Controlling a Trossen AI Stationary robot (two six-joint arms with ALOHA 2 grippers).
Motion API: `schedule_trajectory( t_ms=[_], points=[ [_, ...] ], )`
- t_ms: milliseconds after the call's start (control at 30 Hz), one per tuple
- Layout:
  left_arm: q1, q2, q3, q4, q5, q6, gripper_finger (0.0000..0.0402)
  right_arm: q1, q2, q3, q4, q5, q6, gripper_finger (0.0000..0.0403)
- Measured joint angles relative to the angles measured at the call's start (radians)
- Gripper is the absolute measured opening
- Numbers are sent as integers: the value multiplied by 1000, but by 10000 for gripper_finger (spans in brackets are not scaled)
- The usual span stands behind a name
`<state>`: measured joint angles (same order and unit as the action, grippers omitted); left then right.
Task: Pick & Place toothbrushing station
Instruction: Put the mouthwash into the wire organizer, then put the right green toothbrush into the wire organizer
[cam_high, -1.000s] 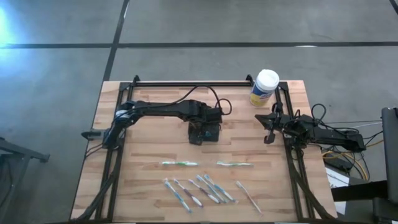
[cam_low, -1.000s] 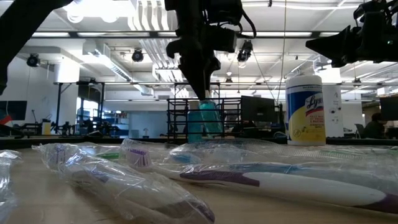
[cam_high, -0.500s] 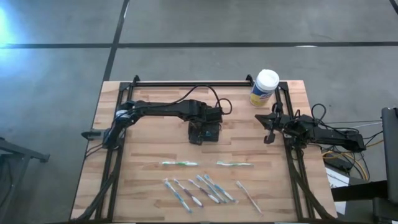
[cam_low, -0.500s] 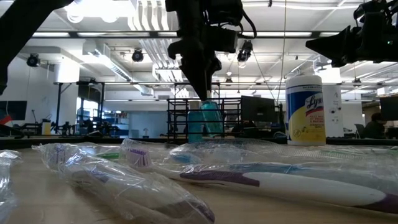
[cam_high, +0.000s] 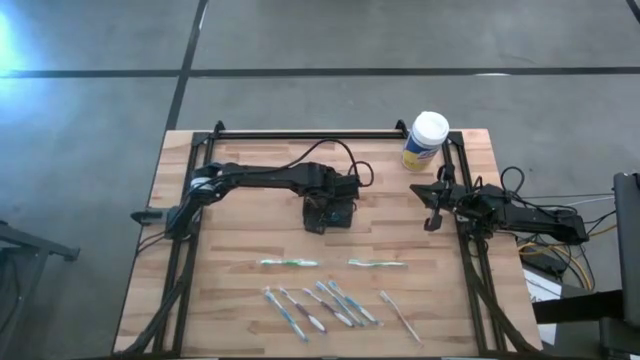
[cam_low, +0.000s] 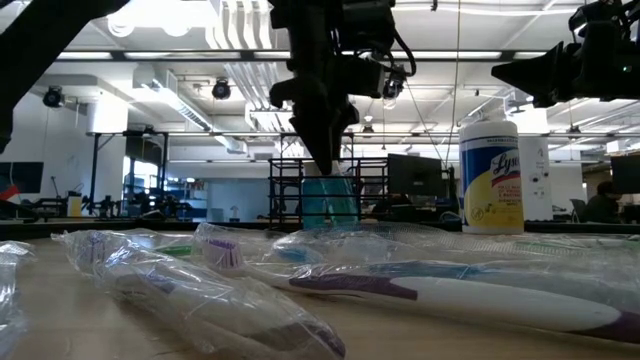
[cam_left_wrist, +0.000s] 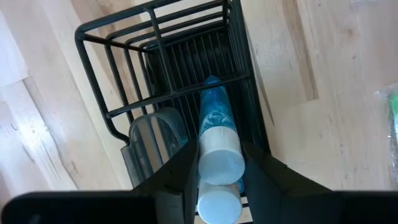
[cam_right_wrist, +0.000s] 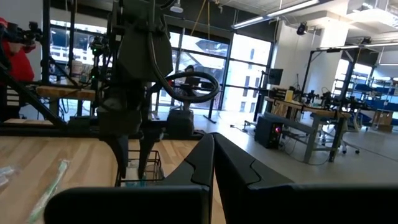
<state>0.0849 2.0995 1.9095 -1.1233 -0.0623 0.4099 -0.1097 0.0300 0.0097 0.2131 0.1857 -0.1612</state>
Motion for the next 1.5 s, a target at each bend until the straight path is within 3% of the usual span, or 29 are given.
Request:
schedule_trajectory(
  t_ms=[833, 1233, 1500],
  points=[
    [-1, 2, 1, 0, -3, 28, 128, 0, 0, 0, -22, 0, -1, 8],
    [-1, 4, 1, 9, -7, 30, 181, 0, 0, 0, -23, 0, -4, 8],
    [-1, -2, 26, 10, -19, 26, 193, 0, 0, 0, -23, 0, -4, 8]
  ],
)
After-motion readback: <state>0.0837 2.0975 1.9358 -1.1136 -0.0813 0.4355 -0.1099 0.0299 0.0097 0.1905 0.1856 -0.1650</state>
